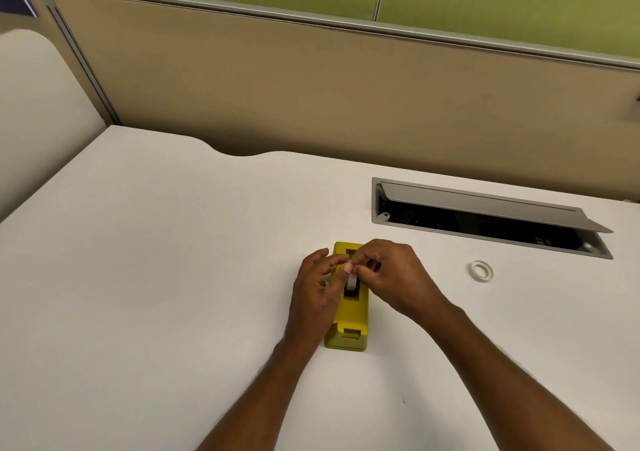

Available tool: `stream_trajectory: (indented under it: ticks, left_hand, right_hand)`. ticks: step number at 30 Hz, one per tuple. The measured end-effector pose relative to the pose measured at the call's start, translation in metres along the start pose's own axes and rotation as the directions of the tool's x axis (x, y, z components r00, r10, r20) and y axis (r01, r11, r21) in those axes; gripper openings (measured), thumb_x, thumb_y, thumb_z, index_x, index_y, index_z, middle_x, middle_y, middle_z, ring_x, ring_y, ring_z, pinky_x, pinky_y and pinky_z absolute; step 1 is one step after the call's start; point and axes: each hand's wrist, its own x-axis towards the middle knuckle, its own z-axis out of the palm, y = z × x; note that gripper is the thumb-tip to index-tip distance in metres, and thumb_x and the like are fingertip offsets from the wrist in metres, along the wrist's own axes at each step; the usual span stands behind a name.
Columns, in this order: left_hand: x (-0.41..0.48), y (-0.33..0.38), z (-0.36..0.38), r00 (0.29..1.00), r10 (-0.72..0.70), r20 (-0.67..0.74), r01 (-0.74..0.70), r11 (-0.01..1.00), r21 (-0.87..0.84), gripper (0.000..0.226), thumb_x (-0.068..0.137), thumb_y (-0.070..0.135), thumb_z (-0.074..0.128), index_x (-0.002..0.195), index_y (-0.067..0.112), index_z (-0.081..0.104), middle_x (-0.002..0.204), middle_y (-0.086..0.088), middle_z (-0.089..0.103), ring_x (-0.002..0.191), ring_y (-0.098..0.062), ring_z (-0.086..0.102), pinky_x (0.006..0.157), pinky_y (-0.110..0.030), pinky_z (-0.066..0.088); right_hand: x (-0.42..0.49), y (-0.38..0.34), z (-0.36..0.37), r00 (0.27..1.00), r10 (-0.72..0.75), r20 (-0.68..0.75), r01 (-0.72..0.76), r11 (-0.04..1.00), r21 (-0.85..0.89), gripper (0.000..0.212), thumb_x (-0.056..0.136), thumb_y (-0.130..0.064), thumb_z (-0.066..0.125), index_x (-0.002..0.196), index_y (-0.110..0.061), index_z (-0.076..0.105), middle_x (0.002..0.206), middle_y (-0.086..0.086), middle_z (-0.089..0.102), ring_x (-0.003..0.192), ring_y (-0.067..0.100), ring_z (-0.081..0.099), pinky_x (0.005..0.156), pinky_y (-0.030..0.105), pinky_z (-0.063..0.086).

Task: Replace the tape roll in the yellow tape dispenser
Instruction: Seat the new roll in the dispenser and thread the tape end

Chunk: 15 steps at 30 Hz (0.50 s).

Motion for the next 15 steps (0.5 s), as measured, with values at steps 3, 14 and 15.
stream_trajectory:
  ticks: [3,14,15]
  left_hand:
    - [0.0003,-0.0040,0.0003,1.000,-0.006,0.022,0.006,1.000,0.007,0.028,0.090,0.033,0.058,0.118,0.028,0.062,0.136,0.005,0.047,0.123,-0.010,0.045,0.084,-0.004,0.036]
    - [-0.0006,-0.0102,0.0015,0.998,-0.022,0.059,0.024,0.999,-0.030,0.043,0.083,0.057,0.054,0.122,0.038,0.057,0.138,0.005,0.047,0.125,-0.013,0.047,0.099,-0.032,0.046]
    - [-0.0007,-0.0101,0.0010,0.998,-0.013,0.061,0.015,0.999,-0.030,0.040,0.082,0.056,0.053,0.120,0.042,0.055,0.138,0.005,0.048,0.124,-0.013,0.047,0.099,-0.033,0.047]
  right_hand:
    - [0.0009,0.0011,0.0012,1.000,0.008,-0.008,-0.008,1.000,-0.011,0.006,0.082,-0.024,0.068,0.084,-0.021,0.073,0.087,-0.008,0.067,0.074,0.004,0.057,0.062,0.015,0.044]
    - [0.0020,-0.0022,-0.0026,1.000,0.000,0.023,0.000,1.000,-0.026,0.007,0.080,-0.020,0.068,0.080,-0.024,0.073,0.081,-0.014,0.062,0.072,0.003,0.057,0.062,0.016,0.044]
    - [0.0022,-0.0028,-0.0033,1.000,0.005,0.031,-0.005,1.000,-0.023,0.007,0.080,-0.020,0.068,0.080,-0.024,0.073,0.082,-0.013,0.063,0.073,0.005,0.058,0.063,0.017,0.046]
